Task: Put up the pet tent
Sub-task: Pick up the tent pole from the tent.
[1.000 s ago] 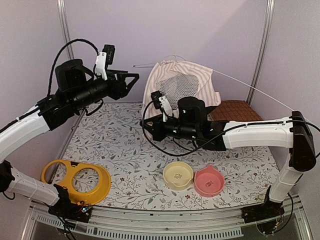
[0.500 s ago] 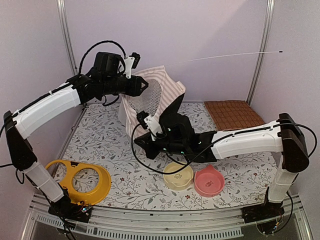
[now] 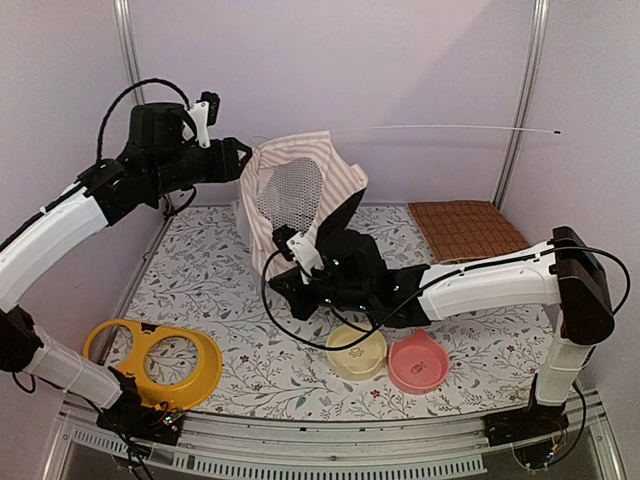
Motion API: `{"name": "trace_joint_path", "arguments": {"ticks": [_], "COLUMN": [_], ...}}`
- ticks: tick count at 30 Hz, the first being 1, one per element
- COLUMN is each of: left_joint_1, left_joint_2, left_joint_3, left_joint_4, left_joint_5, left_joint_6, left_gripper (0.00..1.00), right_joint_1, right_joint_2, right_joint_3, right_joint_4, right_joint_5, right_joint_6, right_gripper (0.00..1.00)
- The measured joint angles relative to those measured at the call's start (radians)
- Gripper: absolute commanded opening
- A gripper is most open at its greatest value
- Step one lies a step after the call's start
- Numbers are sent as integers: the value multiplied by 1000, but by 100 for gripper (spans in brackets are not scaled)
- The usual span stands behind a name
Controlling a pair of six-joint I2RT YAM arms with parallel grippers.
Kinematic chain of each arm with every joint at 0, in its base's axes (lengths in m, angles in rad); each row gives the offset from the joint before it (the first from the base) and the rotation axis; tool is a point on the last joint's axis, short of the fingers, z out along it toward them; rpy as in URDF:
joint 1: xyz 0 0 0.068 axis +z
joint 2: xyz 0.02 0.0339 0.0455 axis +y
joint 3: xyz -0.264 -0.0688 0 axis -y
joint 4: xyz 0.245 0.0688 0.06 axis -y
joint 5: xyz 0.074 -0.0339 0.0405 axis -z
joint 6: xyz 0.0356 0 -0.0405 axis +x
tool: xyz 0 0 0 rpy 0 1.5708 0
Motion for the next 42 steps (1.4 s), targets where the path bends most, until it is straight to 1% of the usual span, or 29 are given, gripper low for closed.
{"name": "trace_joint_path", "arguments": {"ticks": [3, 6, 10, 15, 16, 17, 18, 20, 22, 23, 24, 25, 28, 32, 35, 37, 42], "left_joint_1": [53, 105, 138, 141, 141, 141, 142, 142, 142, 142, 142, 142, 143, 138, 138, 131, 110], "left_joint_2": [-67, -81, -29, 27, 32, 33, 34, 34, 35, 35, 36, 36, 38, 38, 36, 29, -5], "left_joint_3": [-24, -50, -88, -138, -146, -150, -155, -157, -159, -160, -162, -164, -168, -168, -168, -173, -203], "left_joint_4": [10, 29, 30, 26, 26, 26, 27, 32, 41, 47, 51, 52, 63, 68, 80, 109, 155], "left_joint_5": [5, 48, 117, 159, 166, 170, 175, 183, 193, 199, 201, 200, 200, 182, 154, 130, 47], "left_joint_6": [-42, -76, -108, -126, -130, -132, -135, -140, -145, -144, -148, -159, -138, -75, -35, 11, 76], "left_gripper": [55, 57, 57, 56, 55, 51, 45, 29, 8, 0, 0, 0, 0, 0, 0, 0, 0], "right_joint_1": [0, 0, 0, 0, 0, 0, 0, 0, 0, 0, 0, 0, 0, 0, -5, -8, -23], "right_joint_2": [14, 23, 24, 24, 24, 24, 24, 25, 27, 27, 29, 31, 31, 22, -12, -44, -122], "right_joint_3": [-2, -5, -6, -6, -6, -6, -6, -6, -6, -6, -6, -6, -3, 1, 2, 19, 129], "right_joint_4": [8, 11, 12, 13, 13, 13, 13, 13, 13, 12, 12, 12, 13, 3, -32, -68, -161], "right_joint_5": [0, 0, 0, 0, 1, 1, 1, 1, 1, 2, 2, 3, 12, 20, 13, -3, -47], "right_joint_6": [2, 3, 3, 3, 3, 3, 3, 3, 3, 3, 3, 2, 10, 10, 8, 13, 20], "right_gripper": [0, 0, 0, 0, 0, 0, 0, 0, 4, 7, 11, 19, 35, 51, 58, 61, 66]}}
